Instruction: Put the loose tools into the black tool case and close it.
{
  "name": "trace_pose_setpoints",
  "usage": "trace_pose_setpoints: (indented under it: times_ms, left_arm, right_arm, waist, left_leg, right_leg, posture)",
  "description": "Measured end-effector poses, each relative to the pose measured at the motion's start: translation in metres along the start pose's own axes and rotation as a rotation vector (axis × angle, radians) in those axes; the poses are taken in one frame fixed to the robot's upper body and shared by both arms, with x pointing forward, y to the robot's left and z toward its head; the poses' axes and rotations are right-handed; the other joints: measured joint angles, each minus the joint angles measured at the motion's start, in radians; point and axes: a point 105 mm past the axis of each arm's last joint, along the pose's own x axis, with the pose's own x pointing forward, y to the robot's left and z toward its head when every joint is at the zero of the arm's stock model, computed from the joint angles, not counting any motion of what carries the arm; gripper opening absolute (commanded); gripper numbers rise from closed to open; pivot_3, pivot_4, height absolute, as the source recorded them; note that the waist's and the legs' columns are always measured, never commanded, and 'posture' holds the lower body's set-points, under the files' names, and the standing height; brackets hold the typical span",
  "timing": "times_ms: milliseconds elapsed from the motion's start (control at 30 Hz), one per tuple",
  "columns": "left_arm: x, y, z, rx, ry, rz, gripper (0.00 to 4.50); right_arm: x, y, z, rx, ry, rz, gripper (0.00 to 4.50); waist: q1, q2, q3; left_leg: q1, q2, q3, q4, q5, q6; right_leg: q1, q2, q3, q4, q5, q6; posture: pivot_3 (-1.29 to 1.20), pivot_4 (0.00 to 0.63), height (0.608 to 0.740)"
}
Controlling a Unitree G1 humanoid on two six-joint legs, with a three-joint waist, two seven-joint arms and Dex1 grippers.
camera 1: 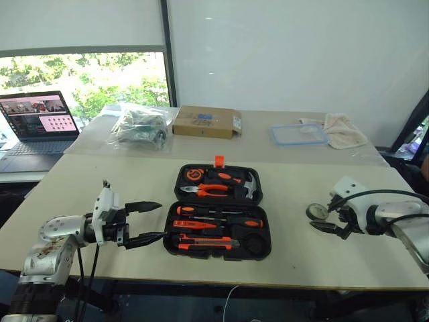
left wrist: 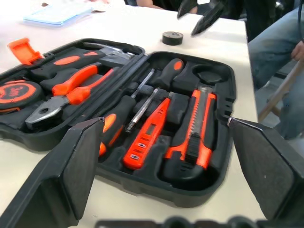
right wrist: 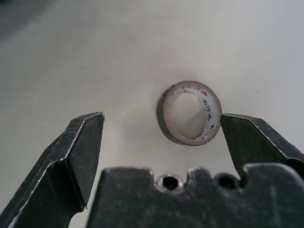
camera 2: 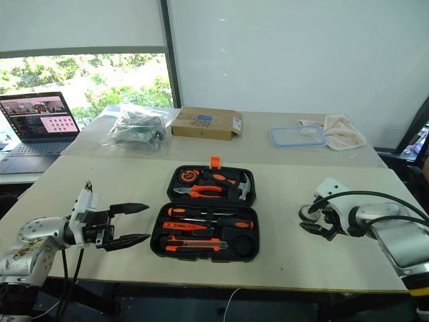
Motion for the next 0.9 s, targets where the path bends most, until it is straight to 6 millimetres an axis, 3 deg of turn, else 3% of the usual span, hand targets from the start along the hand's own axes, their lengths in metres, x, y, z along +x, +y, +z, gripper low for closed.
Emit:
trace_pose_setpoints:
  times_ms: [133, 467, 533, 667, 767, 833, 900]
  left_arm:
    - [0.007, -0.001, 0.002, 0.000, -0.009, -0.017, 4.50]
    - [0.011, -0.003, 0.001, -0.004, -0.010, -0.034, 4.50]
    - [0.012, -0.004, 0.001, -0.003, -0.010, -0.036, 4.50]
    - [0.012, -0.005, 0.001, -0.001, -0.010, -0.049, 4.50]
    - [0.012, -0.007, 0.001, 0.002, -0.007, -0.059, 4.50]
    - [0.012, -0.008, 0.000, 0.000, -0.004, -0.064, 4.50]
    - [0.012, -0.009, -0.001, 0.002, -0.002, -0.072, 4.50]
  right_arm:
    - [0.014, 0.000, -0.009, 0.012, 0.046, 0.038, 3.50]
    - [0.020, 0.001, -0.004, -0.106, -0.035, 0.132, 0.05]
    - [0.018, 0.008, 0.004, -0.154, -0.101, 0.185, 0.05]
    - [-0.002, 0.034, 0.046, -0.222, -0.323, 0.344, 0.05]
    - [-0.023, 0.074, 0.080, -0.278, -0.421, 0.524, 0.05]
    - [-0.030, 0.099, 0.093, -0.298, -0.424, 0.619, 0.05]
    - [-0.031, 0.121, 0.092, -0.315, -0.381, 0.701, 0.05]
  waist:
    - [-0.003, 0.000, 0.000]
    - [-0.006, 0.000, 0.000]
    - [-0.008, 0.000, 0.000]
    - [-0.012, 0.000, 0.000]
    - [-0.013, 0.000, 0.000]
    - [-0.012, 0.000, 0.000]
    - [-0.011, 0.000, 0.000]
  left_leg:
    - [-0.002, -0.002, 0.001, 0.000, -0.002, 0.003]
    - [0.000, -0.002, 0.001, 0.002, -0.002, 0.002]
    - [0.001, -0.001, 0.001, 0.002, -0.001, 0.002]
    - [0.002, -0.001, 0.001, 0.002, -0.001, 0.001]
    - [0.002, 0.001, 0.001, 0.003, -0.001, 0.001]
    - [0.002, 0.001, 0.000, 0.003, -0.001, 0.001]
    - [0.002, 0.001, 0.000, 0.004, -0.001, 0.001]
  right_leg:
    - [0.000, -0.002, 0.000, -0.002, -0.001, 0.005]
    - [0.001, -0.002, 0.001, -0.001, -0.001, 0.006]
    - [0.001, -0.002, 0.002, -0.001, -0.001, 0.006]
    - [0.002, -0.002, 0.002, 0.000, 0.000, 0.005]
    - [0.002, -0.001, 0.002, 0.000, 0.000, 0.004]
    - [0.002, -0.001, 0.002, 0.001, 0.000, 0.004]
    - [0.002, -0.002, 0.002, 0.001, 0.000, 0.003]
  posture:
    - [0.00, 0.150, 0.740]
    - [0.00, 0.150, 0.740]
    - [0.00, 0.150, 0.740]
    - [0.00, 0.150, 0.740]
    - [0.00, 0.150, 0.740]
    - [0.00, 0.150, 0.740]
    - [0.00, 0.150, 0.740]
